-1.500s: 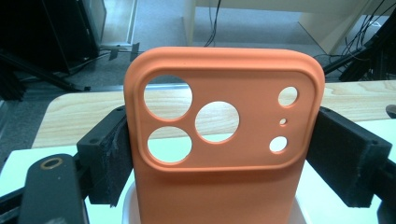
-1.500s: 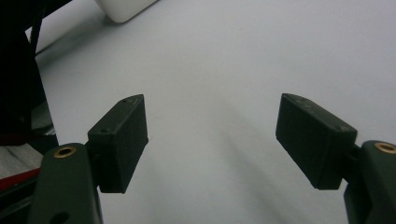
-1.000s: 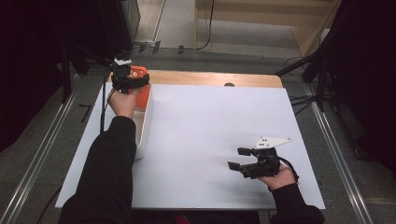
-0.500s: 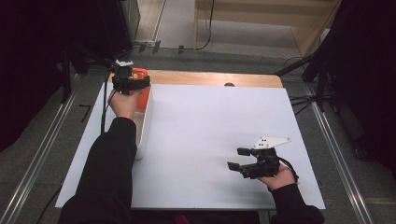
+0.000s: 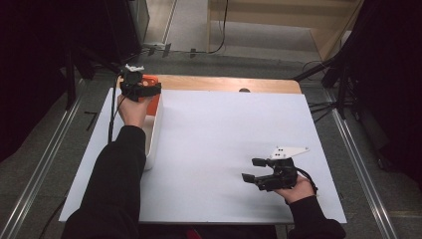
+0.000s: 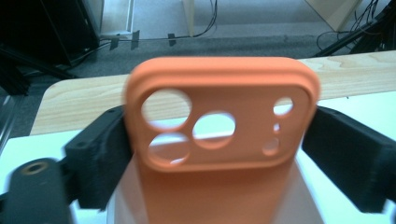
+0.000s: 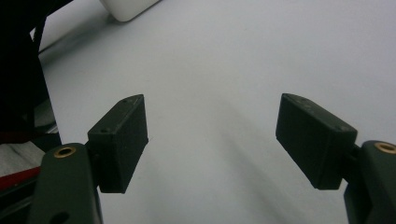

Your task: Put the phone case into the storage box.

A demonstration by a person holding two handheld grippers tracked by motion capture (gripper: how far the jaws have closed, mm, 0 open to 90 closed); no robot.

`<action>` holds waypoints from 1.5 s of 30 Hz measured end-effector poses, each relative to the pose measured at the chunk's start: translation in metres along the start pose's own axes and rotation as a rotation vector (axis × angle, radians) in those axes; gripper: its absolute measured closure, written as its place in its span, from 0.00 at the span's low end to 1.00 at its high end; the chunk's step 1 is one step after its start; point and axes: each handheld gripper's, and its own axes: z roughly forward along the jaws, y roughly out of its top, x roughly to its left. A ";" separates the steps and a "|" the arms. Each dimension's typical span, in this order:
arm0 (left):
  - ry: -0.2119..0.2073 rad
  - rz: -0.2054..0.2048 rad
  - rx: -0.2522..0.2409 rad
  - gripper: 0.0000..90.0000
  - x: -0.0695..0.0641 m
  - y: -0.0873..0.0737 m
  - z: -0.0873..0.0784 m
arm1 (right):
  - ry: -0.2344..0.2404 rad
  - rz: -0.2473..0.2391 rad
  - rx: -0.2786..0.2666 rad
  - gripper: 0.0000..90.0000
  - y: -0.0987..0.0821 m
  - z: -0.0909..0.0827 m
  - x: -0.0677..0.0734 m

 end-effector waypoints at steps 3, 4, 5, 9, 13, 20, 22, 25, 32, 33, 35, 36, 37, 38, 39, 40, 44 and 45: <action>-0.012 -0.015 0.005 0.05 0.002 0.003 -0.001 | 0.001 0.002 0.001 0.26 0.000 0.000 0.000; -0.014 -0.016 0.005 0.04 0.002 0.004 -0.001 | 0.001 0.002 0.002 0.26 0.000 0.000 0.000; -0.014 -0.016 0.006 0.04 0.003 0.006 -0.003 | 0.001 0.002 0.002 0.26 0.000 0.000 0.000; -0.034 -0.013 -0.001 0.04 0.005 0.012 -0.011 | 0.004 -0.001 0.007 0.26 0.000 0.001 -0.001; -0.033 -0.002 -0.009 0.05 0.005 0.017 -0.022 | 0.005 0.003 0.013 0.26 0.000 0.001 -0.001; -0.065 0.016 0.005 0.05 0.003 0.028 -0.039 | 0.003 0.005 0.016 0.26 0.000 0.002 -0.002; -0.080 0.015 0.002 0.05 0.004 0.031 -0.045 | 0.001 0.007 0.016 0.26 0.000 0.002 -0.002; -0.120 0.007 0.012 0.05 0.004 0.035 -0.052 | -0.001 0.010 0.017 0.26 0.000 0.002 -0.002; -0.231 -0.012 0.031 0.05 0.004 0.040 -0.068 | 0.001 0.010 0.016 0.26 0.001 0.003 -0.003; -0.248 -0.017 0.037 0.05 0.004 0.040 -0.070 | 0.002 0.009 0.016 0.26 0.001 0.003 -0.003; -0.276 -0.012 0.048 0.05 0.004 0.040 -0.074 | 0.003 0.007 0.021 0.26 0.001 0.004 -0.003; -0.281 -0.004 0.043 0.05 0.004 0.040 -0.077 | 0.003 0.007 0.023 0.26 0.001 0.004 -0.003; -0.290 0.001 0.035 0.05 0.003 0.041 -0.080 | 0.003 0.007 0.022 0.26 0.001 0.004 -0.003; -0.306 0.000 0.031 0.05 0.002 0.041 -0.083 | 0.003 0.007 0.021 0.26 0.001 0.004 -0.002; -0.330 -0.001 0.032 0.05 0.002 0.041 -0.085 | 0.004 0.007 0.020 0.26 0.001 0.004 -0.002; -0.350 0.003 0.040 0.05 0.001 0.042 -0.087 | 0.004 0.007 0.019 0.26 0.001 0.004 -0.002; -0.398 0.041 0.069 0.05 -0.005 0.042 -0.094 | -0.001 0.010 0.014 0.26 0.001 0.003 -0.002; -0.427 0.050 0.076 0.05 -0.006 0.042 -0.096 | -0.001 0.011 0.015 0.26 0.001 0.003 -0.002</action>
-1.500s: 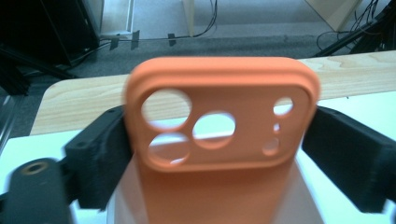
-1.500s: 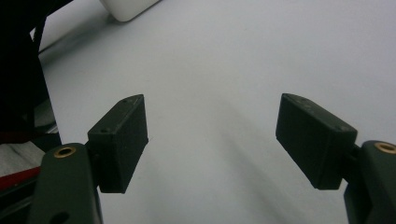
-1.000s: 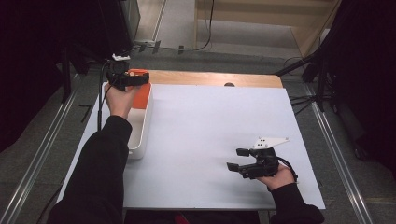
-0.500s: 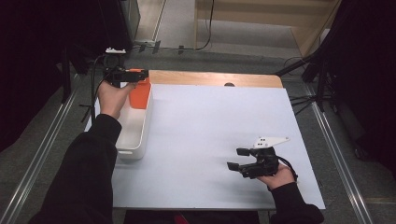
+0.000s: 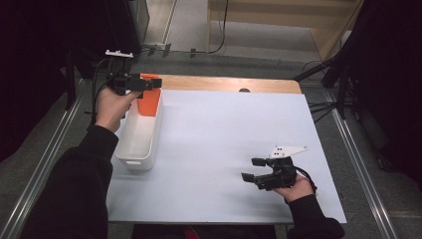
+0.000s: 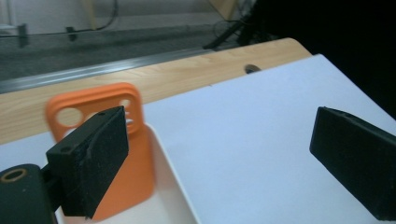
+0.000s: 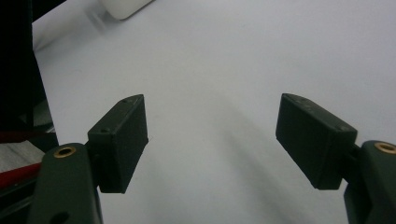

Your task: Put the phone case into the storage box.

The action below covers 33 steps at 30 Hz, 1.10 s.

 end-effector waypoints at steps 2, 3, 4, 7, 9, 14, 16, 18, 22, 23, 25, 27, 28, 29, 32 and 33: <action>-0.027 0.014 0.007 0.05 -0.004 0.000 -0.002 | -0.001 0.001 0.002 0.26 0.000 0.000 0.000; -0.040 0.020 0.010 0.05 -0.006 -0.001 -0.002 | 0.000 0.001 0.002 0.26 0.000 0.000 0.001; -0.053 0.030 0.019 0.05 -0.008 -0.001 -0.003 | 0.000 0.001 0.001 0.26 0.000 0.000 0.001; -0.083 0.053 0.038 0.05 -0.013 -0.002 -0.005 | 0.000 -0.002 0.002 0.26 0.000 0.001 0.001; -0.109 0.065 0.044 0.05 -0.016 -0.004 -0.007 | 0.001 -0.003 0.002 0.26 0.000 0.001 0.001; -0.137 0.083 0.053 0.05 -0.023 -0.008 -0.010 | -0.001 -0.001 0.005 0.26 0.000 0.001 0.001; -0.150 0.089 0.054 0.05 -0.026 -0.010 -0.010 | -0.001 -0.002 0.002 0.26 0.000 0.001 0.001; -0.159 0.099 0.057 0.05 -0.028 -0.011 -0.010 | -0.002 -0.002 0.002 0.26 0.000 0.001 0.001; -0.187 0.120 0.057 0.05 -0.033 -0.015 -0.009 | -0.002 0.000 0.002 0.26 0.000 0.001 0.001; -0.193 0.130 0.057 0.05 -0.034 -0.017 -0.009 | -0.002 0.000 0.002 0.26 0.000 0.001 0.001; -0.202 0.137 0.054 0.05 -0.035 -0.020 -0.009 | -0.003 0.001 0.002 0.26 0.000 0.000 0.002; -0.216 0.134 0.048 0.05 -0.035 -0.022 -0.009 | -0.002 -0.001 0.001 0.26 0.000 0.000 0.002; -0.220 0.131 0.046 0.05 -0.035 -0.023 -0.008 | -0.002 0.000 0.000 0.26 0.000 0.000 0.002; -0.220 0.139 0.052 0.05 -0.036 -0.025 -0.008 | -0.003 0.001 0.000 0.26 0.000 0.000 0.002; -0.216 0.155 0.059 0.07 -0.039 -0.028 -0.007 | -0.003 0.002 -0.001 0.26 0.000 0.000 0.002; -0.221 0.159 0.060 0.08 -0.040 -0.030 -0.006 | -0.003 0.003 -0.001 0.26 0.000 0.000 0.002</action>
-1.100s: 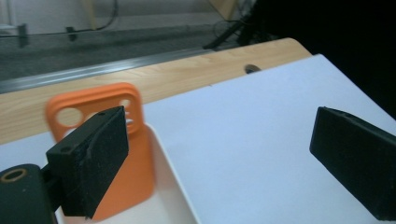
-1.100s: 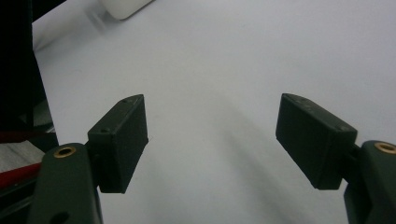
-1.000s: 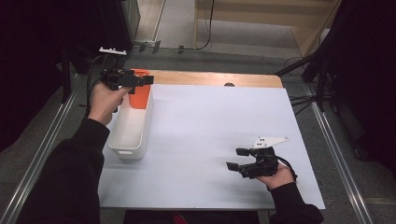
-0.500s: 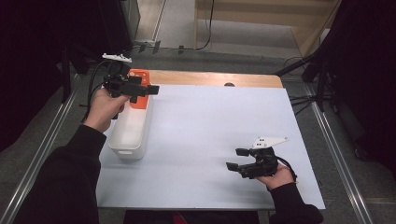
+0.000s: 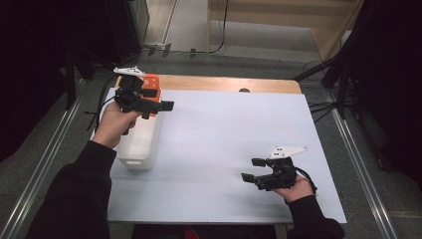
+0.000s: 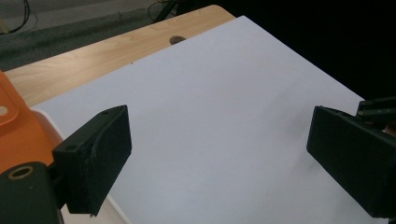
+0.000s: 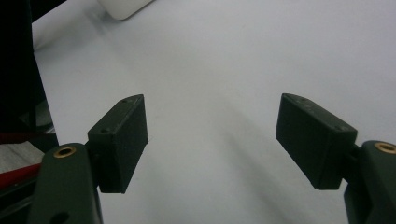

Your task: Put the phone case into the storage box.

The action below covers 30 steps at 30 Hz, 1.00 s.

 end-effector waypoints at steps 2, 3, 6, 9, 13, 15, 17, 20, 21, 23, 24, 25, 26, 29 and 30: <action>-0.011 0.005 -0.002 0.08 -0.003 -0.003 0.001 | -0.001 -0.001 0.001 0.26 0.000 0.000 0.001; -0.018 0.006 -0.003 0.08 -0.004 -0.004 0.002 | -0.001 -0.001 0.002 0.26 0.000 0.001 0.001; -0.032 0.009 -0.004 0.08 -0.006 -0.008 0.003 | -0.001 -0.004 0.006 0.26 0.000 0.002 0.001; -0.024 0.021 0.001 0.08 -0.009 -0.013 0.004 | -0.001 -0.007 0.007 0.26 0.000 0.002 0.002; 0.001 0.038 0.010 0.08 -0.011 -0.019 0.004 | -0.004 -0.005 0.007 0.26 0.000 0.002 0.002; -0.010 0.033 0.003 0.08 -0.012 -0.022 0.004 | -0.004 -0.006 0.003 0.26 0.000 0.002 0.002; -0.017 0.037 0.003 0.08 -0.014 -0.025 0.004 | -0.002 -0.004 0.004 0.26 0.001 0.002 0.002; -0.027 0.039 0.002 0.08 -0.016 -0.029 0.004 | -0.003 -0.003 0.006 0.26 0.001 0.003 0.002; -0.031 0.042 0.001 0.08 -0.017 -0.030 0.004 | -0.001 -0.003 0.006 0.26 0.001 0.003 0.002; -0.035 0.050 0.006 0.08 -0.019 -0.033 0.004 | -0.001 -0.004 0.007 0.26 0.001 0.004 0.001; -0.030 0.054 0.009 0.08 -0.020 -0.035 0.004 | -0.001 -0.002 0.007 0.26 0.001 0.004 0.001; -0.028 0.055 0.007 0.08 -0.021 -0.037 0.004 | -0.001 -0.002 0.007 0.26 0.001 0.004 0.001; -0.028 0.055 0.006 0.08 -0.022 -0.039 0.004 | -0.002 0.002 0.009 0.26 0.001 0.004 0.001; -0.037 0.049 -0.013 0.08 -0.025 -0.044 0.002 | -0.004 0.004 0.007 0.26 0.000 0.003 0.000; -0.041 0.049 -0.016 0.08 -0.025 -0.046 0.002 | -0.005 0.001 0.006 0.26 0.000 0.003 0.000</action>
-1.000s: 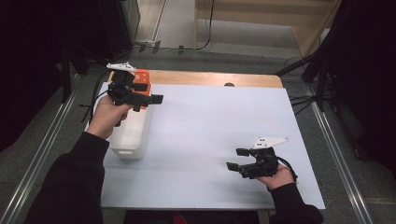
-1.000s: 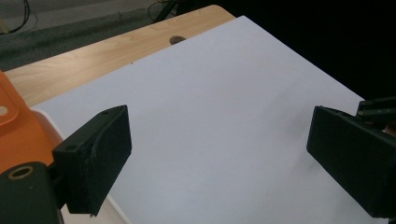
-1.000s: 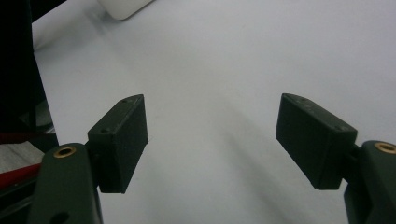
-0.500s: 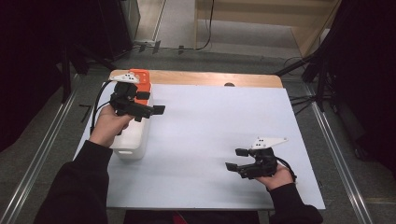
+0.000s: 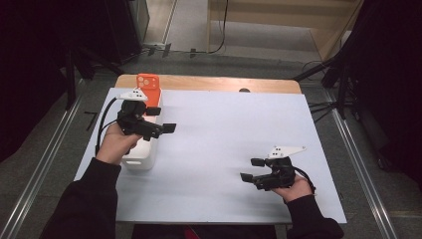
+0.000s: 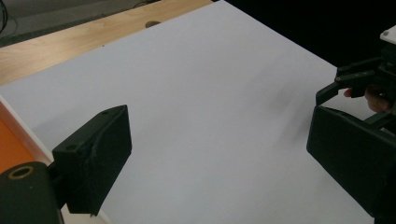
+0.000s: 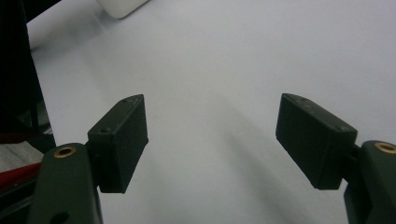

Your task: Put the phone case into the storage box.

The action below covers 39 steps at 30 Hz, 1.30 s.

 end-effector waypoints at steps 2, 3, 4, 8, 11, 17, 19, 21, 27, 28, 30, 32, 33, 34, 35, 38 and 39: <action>-0.008 0.002 0.004 0.08 -0.002 -0.003 0.000 | -0.002 0.000 -0.001 0.26 0.000 0.000 0.000; -0.004 0.006 0.005 0.08 -0.004 -0.004 -0.001 | -0.001 -0.003 -0.002 0.26 0.000 0.000 0.000; -0.004 0.007 0.005 0.08 -0.005 -0.006 -0.001 | -0.003 -0.003 -0.004 0.26 0.000 0.000 0.001; -0.008 0.020 0.008 0.08 -0.010 -0.012 0.000 | -0.001 -0.007 -0.002 0.26 0.001 0.000 0.002; -0.007 0.034 0.004 0.08 -0.013 -0.017 0.001 | -0.002 -0.008 -0.005 0.26 0.001 0.000 0.002; -0.031 0.048 -0.027 0.08 -0.014 -0.026 0.001 | -0.007 -0.012 -0.010 0.26 0.000 -0.001 0.001; -0.042 0.040 -0.030 0.08 -0.016 -0.030 0.002 | -0.007 -0.014 -0.010 0.26 0.000 -0.001 0.001; -0.034 0.048 -0.017 0.08 -0.018 -0.033 0.003 | -0.007 -0.004 -0.006 0.26 0.000 -0.002 0.001; -0.040 0.043 -0.017 0.08 -0.022 -0.040 0.002 | -0.008 -0.003 -0.010 0.26 -0.001 -0.003 0.001; -0.043 0.043 -0.018 0.08 -0.022 -0.042 0.002 | -0.008 -0.003 -0.008 0.26 0.000 -0.002 0.001; -0.040 0.040 -0.014 0.08 -0.023 -0.045 0.002 | -0.009 -0.008 -0.005 0.26 0.000 -0.002 0.002; -0.043 0.039 -0.015 0.08 -0.024 -0.049 0.001 | -0.007 -0.011 -0.004 0.26 0.000 -0.002 0.002; -0.043 0.041 -0.013 0.08 -0.025 -0.051 0.001 | -0.007 -0.009 -0.006 0.26 0.000 -0.002 0.002; -0.045 0.045 -0.015 0.08 -0.026 -0.053 0.000 | -0.007 -0.010 -0.008 0.26 0.000 -0.002 0.001; -0.044 0.047 -0.014 0.08 -0.027 -0.054 0.000 | -0.008 -0.009 -0.008 0.26 0.000 -0.002 0.002; -0.048 0.045 -0.011 0.08 -0.029 -0.059 -0.002 | -0.007 -0.008 -0.007 0.26 0.000 -0.002 0.001; -0.051 0.047 -0.014 0.08 -0.030 -0.061 -0.003 | -0.007 -0.005 -0.006 0.26 0.000 -0.002 0.001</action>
